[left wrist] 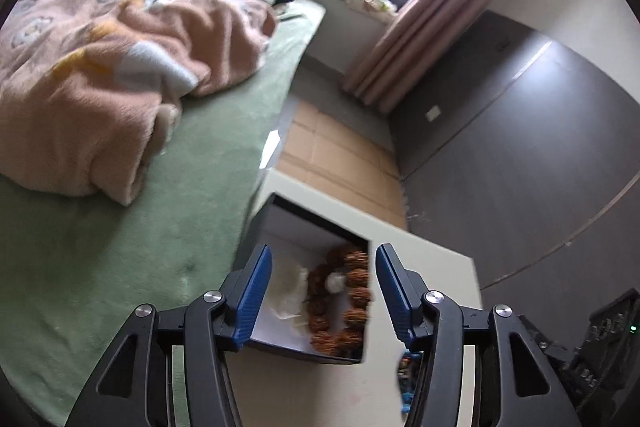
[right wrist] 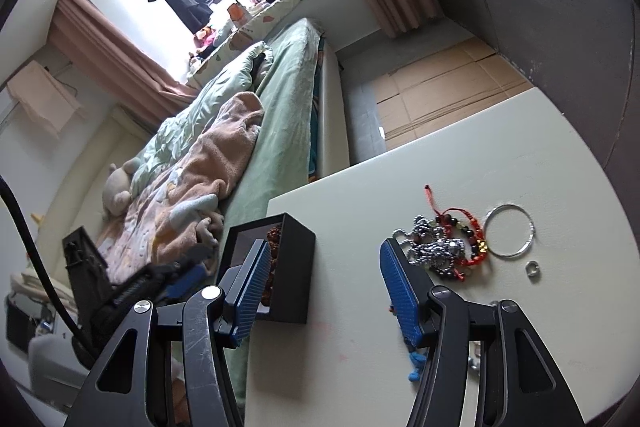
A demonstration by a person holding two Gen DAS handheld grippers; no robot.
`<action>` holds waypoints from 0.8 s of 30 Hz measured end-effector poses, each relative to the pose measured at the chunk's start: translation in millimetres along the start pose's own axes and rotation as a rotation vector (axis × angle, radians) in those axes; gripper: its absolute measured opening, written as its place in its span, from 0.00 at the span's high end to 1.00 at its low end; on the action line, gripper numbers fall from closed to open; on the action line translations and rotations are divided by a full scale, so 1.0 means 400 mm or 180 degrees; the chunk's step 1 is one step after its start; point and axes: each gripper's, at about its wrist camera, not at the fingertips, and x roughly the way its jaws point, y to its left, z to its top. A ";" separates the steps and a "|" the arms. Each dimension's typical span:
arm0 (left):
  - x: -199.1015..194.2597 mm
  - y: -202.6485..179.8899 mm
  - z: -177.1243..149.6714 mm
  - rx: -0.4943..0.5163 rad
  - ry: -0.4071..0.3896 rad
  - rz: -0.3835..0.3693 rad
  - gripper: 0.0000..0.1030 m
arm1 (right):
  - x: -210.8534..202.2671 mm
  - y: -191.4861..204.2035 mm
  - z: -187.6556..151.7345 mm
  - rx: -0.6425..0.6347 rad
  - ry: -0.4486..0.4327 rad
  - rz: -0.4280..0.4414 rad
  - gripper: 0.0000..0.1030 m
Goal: Organize jewelry
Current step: 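Open the left tool to release the bracelet and withdraw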
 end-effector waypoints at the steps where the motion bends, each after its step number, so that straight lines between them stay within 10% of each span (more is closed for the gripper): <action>1: -0.002 -0.011 -0.002 0.0028 0.0000 -0.0078 0.46 | -0.005 -0.003 -0.002 0.0010 -0.0004 -0.0006 0.44; 24: 0.138 -0.268 -0.167 0.0955 0.0671 -0.0427 0.46 | -0.128 -0.222 -0.091 0.0774 0.0141 -0.0726 0.44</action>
